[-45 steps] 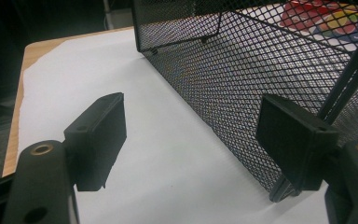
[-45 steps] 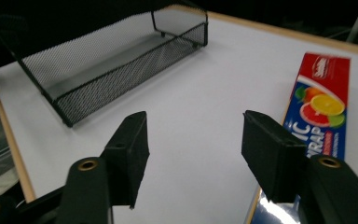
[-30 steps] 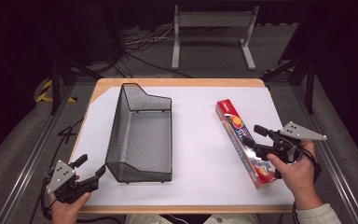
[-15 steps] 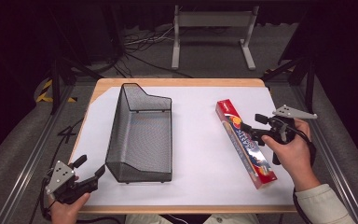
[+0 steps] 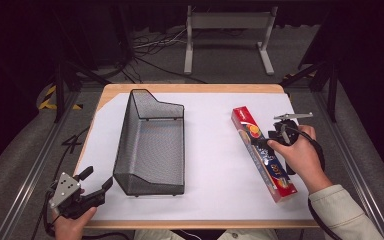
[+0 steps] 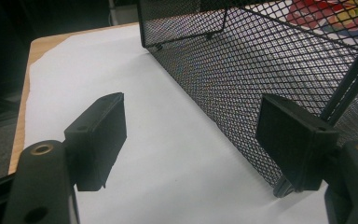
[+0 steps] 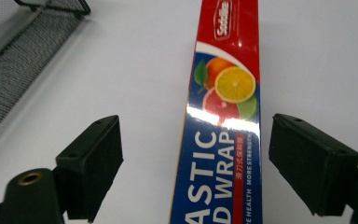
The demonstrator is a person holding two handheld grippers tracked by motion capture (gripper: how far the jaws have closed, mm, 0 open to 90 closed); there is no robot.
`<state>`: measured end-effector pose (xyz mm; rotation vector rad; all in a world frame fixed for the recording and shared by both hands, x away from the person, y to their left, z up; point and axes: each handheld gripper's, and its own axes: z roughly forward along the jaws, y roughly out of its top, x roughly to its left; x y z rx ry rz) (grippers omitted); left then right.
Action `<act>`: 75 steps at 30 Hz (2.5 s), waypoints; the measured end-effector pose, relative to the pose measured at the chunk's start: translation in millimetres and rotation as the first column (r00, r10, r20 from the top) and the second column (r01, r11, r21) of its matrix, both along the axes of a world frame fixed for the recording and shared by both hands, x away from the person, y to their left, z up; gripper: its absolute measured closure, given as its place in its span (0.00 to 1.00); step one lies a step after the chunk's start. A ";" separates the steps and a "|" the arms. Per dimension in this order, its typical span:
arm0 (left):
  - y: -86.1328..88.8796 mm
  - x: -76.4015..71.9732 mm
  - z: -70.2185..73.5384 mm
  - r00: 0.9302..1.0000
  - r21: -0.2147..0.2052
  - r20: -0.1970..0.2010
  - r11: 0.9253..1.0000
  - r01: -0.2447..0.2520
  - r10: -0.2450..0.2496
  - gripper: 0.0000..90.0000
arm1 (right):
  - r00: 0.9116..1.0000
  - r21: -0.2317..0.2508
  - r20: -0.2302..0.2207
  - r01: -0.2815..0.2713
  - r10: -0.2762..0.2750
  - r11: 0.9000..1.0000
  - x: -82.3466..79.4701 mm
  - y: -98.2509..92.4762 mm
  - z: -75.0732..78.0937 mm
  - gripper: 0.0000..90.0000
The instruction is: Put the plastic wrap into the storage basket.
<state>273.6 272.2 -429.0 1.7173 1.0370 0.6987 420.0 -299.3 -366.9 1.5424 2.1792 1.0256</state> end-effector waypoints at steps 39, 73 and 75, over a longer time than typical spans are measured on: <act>-1.8 1.1 -1.3 1.000 0.022 -0.009 1.000 0.014 -0.014 0.28 | 0.956 -0.260 -0.276 0.027 -0.101 0.965 10.1 16.8 -41.8 0.42; -1.1 1.1 -1.1 1.000 0.019 -0.009 1.000 0.008 -0.008 0.28 | 0.995 -0.118 -0.088 0.032 -0.043 0.992 -13.0 16.8 30.4 0.44; -1.1 1.1 -1.1 1.000 0.018 -0.009 1.000 0.007 -0.007 0.28 | 0.996 -0.116 -0.082 0.031 -0.040 0.993 -13.4 17.1 31.8 0.44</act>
